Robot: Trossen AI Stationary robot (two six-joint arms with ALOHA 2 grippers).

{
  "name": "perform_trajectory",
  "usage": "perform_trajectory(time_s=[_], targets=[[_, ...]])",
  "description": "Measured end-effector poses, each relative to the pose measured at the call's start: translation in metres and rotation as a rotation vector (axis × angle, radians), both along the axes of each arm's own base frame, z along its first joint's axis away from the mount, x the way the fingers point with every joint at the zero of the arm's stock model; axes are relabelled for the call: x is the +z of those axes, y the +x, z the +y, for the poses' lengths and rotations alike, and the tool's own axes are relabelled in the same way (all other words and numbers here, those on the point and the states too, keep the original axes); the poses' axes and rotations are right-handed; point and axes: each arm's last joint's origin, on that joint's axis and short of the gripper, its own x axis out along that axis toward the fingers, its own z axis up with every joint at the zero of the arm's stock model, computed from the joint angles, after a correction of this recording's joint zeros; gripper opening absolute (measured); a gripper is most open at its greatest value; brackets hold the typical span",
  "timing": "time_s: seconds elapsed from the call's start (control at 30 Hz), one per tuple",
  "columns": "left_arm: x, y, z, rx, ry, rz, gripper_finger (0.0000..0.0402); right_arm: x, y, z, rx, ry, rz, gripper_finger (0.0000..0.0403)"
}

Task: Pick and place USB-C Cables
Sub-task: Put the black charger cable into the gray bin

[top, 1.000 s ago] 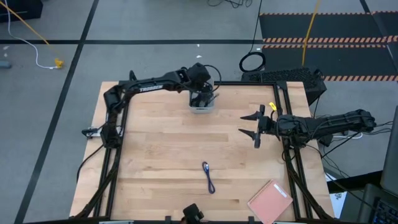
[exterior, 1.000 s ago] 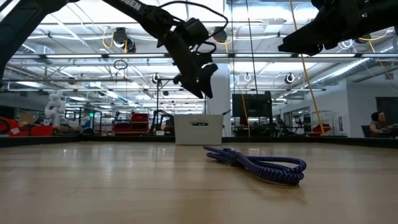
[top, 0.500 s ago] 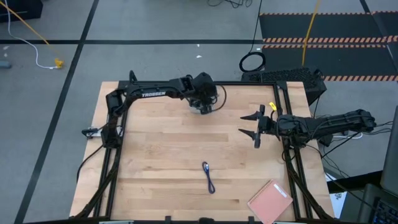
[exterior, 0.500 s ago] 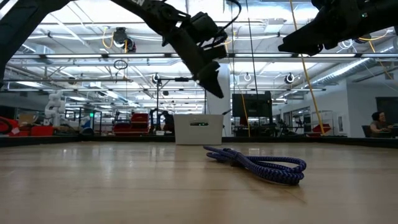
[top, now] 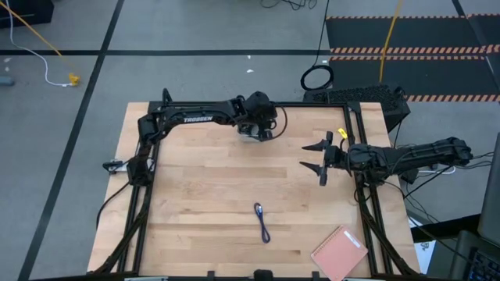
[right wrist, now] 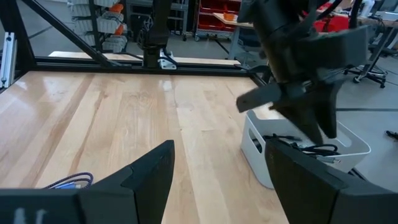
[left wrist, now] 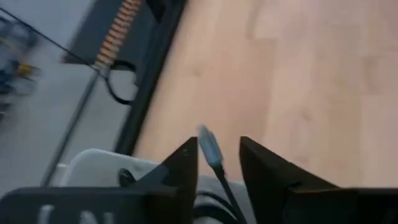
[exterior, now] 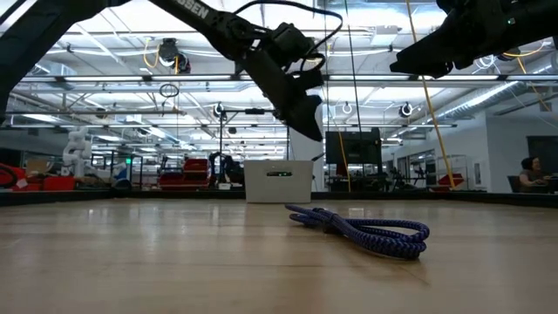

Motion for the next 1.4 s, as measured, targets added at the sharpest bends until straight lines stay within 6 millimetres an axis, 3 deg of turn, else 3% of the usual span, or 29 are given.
perform_trajectory(time_s=[0.2, 0.37, 0.7, 0.9, 1.27, 1.4], targets=[[-0.003, 0.004, 0.004, 0.064, 0.024, -0.036, 0.0210, 0.000, 0.000, 0.000, 0.000, -0.002, 0.001, 0.0242], [-0.006, 0.000, 0.009, 0.084, -0.022, -0.019, 0.0242, 0.000, 0.000, 0.000, 0.000, -0.008, 0.002, 0.0242], [-0.011, 0.009, -0.010, 0.051, -0.044, -0.019, 0.0243, 0.000, 0.000, 0.000, -0.002, -0.009, 0.005, 0.0242], [-0.016, 0.004, 0.006, 0.094, -0.045, -0.004, 0.0242, -0.001, 0.000, -0.002, -0.088, -0.019, 0.005, 0.0242], [-0.018, 0.000, 0.015, 0.042, -0.174, -0.038, 0.0164, -0.004, 0.003, -0.003, -0.132, -0.037, 0.033, 0.0242], [-0.029, 0.000, 0.020, 0.034, -0.181, -0.011, 0.0147, -0.004, 0.003, -0.004, -0.134, -0.035, 0.029, 0.0242]])
